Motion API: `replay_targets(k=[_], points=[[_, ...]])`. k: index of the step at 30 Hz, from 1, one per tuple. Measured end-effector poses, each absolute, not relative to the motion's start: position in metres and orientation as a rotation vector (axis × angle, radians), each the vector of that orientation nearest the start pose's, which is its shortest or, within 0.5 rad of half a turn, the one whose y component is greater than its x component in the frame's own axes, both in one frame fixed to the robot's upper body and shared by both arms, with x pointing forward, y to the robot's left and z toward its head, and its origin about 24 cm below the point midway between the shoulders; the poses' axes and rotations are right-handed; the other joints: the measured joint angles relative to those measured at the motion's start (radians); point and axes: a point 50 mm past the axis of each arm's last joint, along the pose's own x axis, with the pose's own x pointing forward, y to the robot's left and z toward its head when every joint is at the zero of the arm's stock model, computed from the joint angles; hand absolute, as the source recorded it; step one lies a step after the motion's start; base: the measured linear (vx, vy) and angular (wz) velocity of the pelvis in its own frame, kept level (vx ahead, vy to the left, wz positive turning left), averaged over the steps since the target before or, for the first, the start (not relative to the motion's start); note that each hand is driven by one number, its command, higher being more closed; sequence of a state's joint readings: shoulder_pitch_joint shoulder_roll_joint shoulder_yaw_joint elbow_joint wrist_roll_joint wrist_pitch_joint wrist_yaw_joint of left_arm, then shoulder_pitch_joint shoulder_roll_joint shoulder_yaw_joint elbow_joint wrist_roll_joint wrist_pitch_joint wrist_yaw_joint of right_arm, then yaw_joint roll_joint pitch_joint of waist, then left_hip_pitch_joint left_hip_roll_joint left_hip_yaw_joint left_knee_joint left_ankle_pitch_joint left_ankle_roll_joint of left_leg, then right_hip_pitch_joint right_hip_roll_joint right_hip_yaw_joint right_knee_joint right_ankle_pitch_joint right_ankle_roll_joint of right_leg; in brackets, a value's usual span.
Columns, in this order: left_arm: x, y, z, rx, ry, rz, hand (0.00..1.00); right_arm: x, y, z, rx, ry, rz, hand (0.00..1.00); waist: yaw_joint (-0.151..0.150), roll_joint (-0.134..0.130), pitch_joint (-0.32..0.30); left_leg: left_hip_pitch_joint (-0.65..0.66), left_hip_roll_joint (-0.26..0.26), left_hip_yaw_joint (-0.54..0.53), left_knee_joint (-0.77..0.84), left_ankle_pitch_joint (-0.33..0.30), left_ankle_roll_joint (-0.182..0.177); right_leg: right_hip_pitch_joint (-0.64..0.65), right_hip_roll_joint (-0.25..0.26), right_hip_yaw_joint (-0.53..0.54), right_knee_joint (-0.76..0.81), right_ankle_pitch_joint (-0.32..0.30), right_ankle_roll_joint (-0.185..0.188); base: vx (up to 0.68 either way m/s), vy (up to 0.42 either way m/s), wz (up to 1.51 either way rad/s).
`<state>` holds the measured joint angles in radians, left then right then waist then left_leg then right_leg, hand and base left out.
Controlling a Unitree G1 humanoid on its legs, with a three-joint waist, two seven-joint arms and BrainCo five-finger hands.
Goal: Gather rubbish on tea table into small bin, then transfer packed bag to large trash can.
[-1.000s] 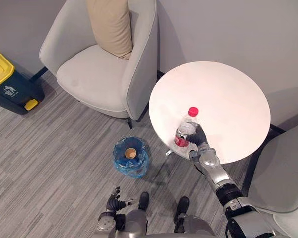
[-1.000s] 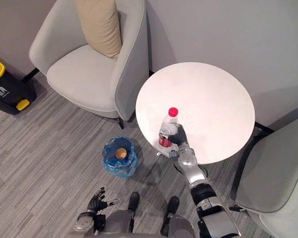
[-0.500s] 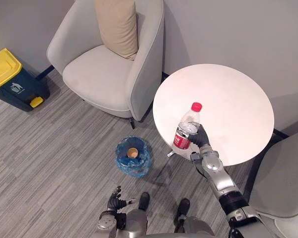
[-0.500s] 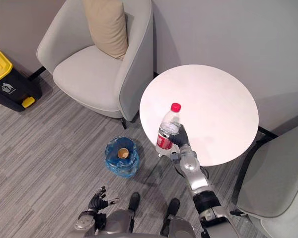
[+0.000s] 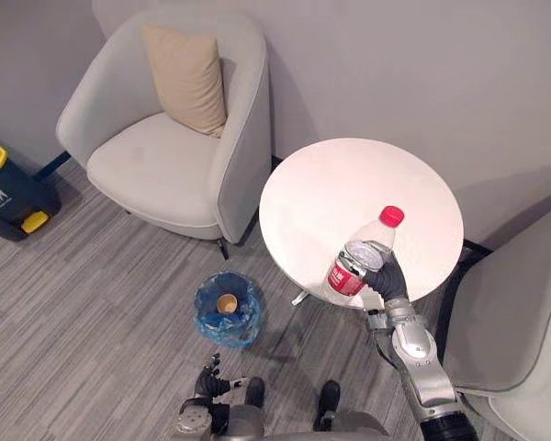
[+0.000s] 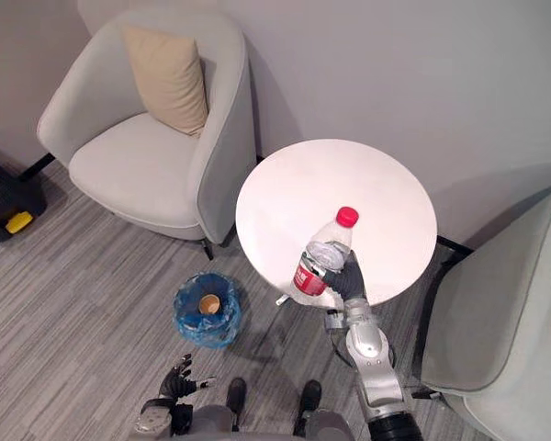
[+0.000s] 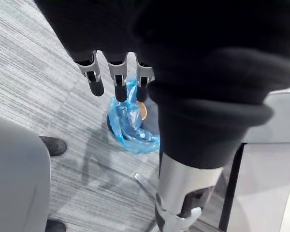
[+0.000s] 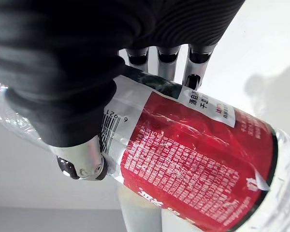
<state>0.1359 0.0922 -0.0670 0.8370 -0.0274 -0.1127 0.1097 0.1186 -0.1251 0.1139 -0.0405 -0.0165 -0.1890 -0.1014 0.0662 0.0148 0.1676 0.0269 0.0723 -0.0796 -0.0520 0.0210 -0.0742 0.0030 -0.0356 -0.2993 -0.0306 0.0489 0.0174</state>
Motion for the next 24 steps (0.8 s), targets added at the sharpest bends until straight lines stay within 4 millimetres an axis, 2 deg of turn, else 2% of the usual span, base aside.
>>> replay_targets(k=[3, 9, 13, 15, 16, 17, 18, 19, 20, 21, 23, 24], points=[[0.121, 0.180, -0.142, 0.117, 0.874, 0.114, 0.00, 0.220, -0.155, 0.042, -0.152, -0.116, -0.001, 1.00, -0.001, 0.007, -0.023, 0.005, 0.003, 0.001, -0.001, -0.001, 0.000, 0.012, 0.001, 0.001, -0.017, 0.003, 0.004, -0.01, 0.000, -0.01], [0.120, 0.178, -0.143, 0.113, 0.883, 0.112, 0.00, 0.217, -0.155, 0.040, -0.209, -0.113, 0.002, 1.00, -0.001, 0.015, -0.032, 0.010, 0.007, -0.008, 0.001, -0.001, 0.000, 0.031, 0.007, -0.011, -0.030, 0.006, 0.006, -0.01, -0.005, 0.06], [0.120, 0.178, -0.143, 0.114, 0.882, 0.108, 0.00, 0.216, -0.159, 0.040, -0.262, -0.115, 0.002, 1.00, -0.006, 0.022, -0.033, -0.041, -0.011, -0.054, 0.054, 0.000, 0.000, 0.039, -0.005, -0.088, -0.017, -0.012, 0.011, -0.02, -0.007, 0.58], [0.120, 0.176, -0.143, 0.113, 0.879, 0.105, 0.00, 0.216, -0.162, 0.041, -0.300, -0.118, 0.000, 1.00, -0.004, 0.028, -0.034, -0.068, -0.014, 0.012, 0.086, -0.006, 0.020, 0.040, -0.029, -0.129, 0.021, -0.049, 0.009, -0.03, 0.050, 0.74], [0.120, 0.175, -0.143, 0.109, 0.878, 0.105, 0.00, 0.216, -0.164, 0.041, -0.317, -0.119, -0.003, 1.00, -0.003, 0.031, -0.036, -0.072, -0.001, 0.091, 0.104, -0.043, 0.083, 0.041, -0.039, -0.144, 0.048, -0.067, 0.013, 0.00, 0.072, 0.57], [0.119, 0.174, -0.144, 0.107, 0.885, 0.106, 0.00, 0.217, -0.165, 0.041, -0.334, -0.123, 0.004, 1.00, 0.000, 0.034, -0.046, -0.072, 0.028, 0.229, 0.122, -0.067, 0.126, 0.043, -0.055, -0.159, 0.071, -0.084, 0.023, 0.06, 0.069, 0.59], [0.117, 0.173, -0.145, 0.106, 0.889, 0.105, 0.00, 0.219, -0.167, 0.044, -0.348, -0.136, 0.003, 1.00, 0.000, 0.040, -0.051, -0.068, 0.047, 0.320, 0.130, -0.073, 0.141, 0.043, -0.070, -0.168, 0.087, -0.095, 0.032, 0.08, 0.037, 0.43], [0.117, 0.173, -0.145, 0.105, 0.890, 0.104, 0.00, 0.220, -0.167, 0.045, -0.350, -0.138, 0.002, 1.00, -0.001, 0.040, -0.050, -0.068, 0.051, 0.341, 0.131, -0.073, 0.141, 0.042, -0.073, -0.171, 0.090, -0.097, 0.035, 0.13, 0.071, 0.34], [0.116, 0.171, -0.146, 0.100, 0.896, 0.103, 0.00, 0.221, -0.170, 0.046, -0.362, -0.145, -0.008, 1.00, -0.001, 0.046, -0.052, -0.068, 0.058, 0.392, 0.141, -0.062, 0.158, 0.040, -0.086, -0.179, 0.106, -0.105, 0.038, 0.12, 0.081, 0.22], [0.116, 0.171, -0.146, 0.100, 0.898, 0.103, 0.00, 0.221, -0.172, 0.047, -0.369, -0.145, -0.015, 1.00, 0.000, 0.056, -0.058, -0.068, 0.049, 0.396, 0.147, -0.049, 0.141, 0.038, -0.098, -0.184, 0.128, -0.117, 0.045, 0.15, 0.091, 0.28], [0.114, 0.171, -0.147, 0.103, 0.908, 0.099, 0.00, 0.221, -0.173, 0.047, -0.383, -0.145, -0.020, 1.00, -0.016, 0.051, -0.059, -0.062, 0.040, 0.398, 0.137, -0.043, 0.114, 0.038, -0.124, -0.199, 0.156, -0.135, 0.063, 0.15, 0.071, 0.36], [0.114, 0.171, -0.147, 0.104, 0.908, 0.099, 0.00, 0.221, -0.175, 0.047, -0.400, -0.147, -0.023, 1.00, -0.023, 0.047, -0.058, -0.059, 0.028, 0.394, 0.130, -0.044, 0.113, 0.037, -0.140, -0.210, 0.172, -0.145, 0.071, 0.16, 0.088, 0.36]])
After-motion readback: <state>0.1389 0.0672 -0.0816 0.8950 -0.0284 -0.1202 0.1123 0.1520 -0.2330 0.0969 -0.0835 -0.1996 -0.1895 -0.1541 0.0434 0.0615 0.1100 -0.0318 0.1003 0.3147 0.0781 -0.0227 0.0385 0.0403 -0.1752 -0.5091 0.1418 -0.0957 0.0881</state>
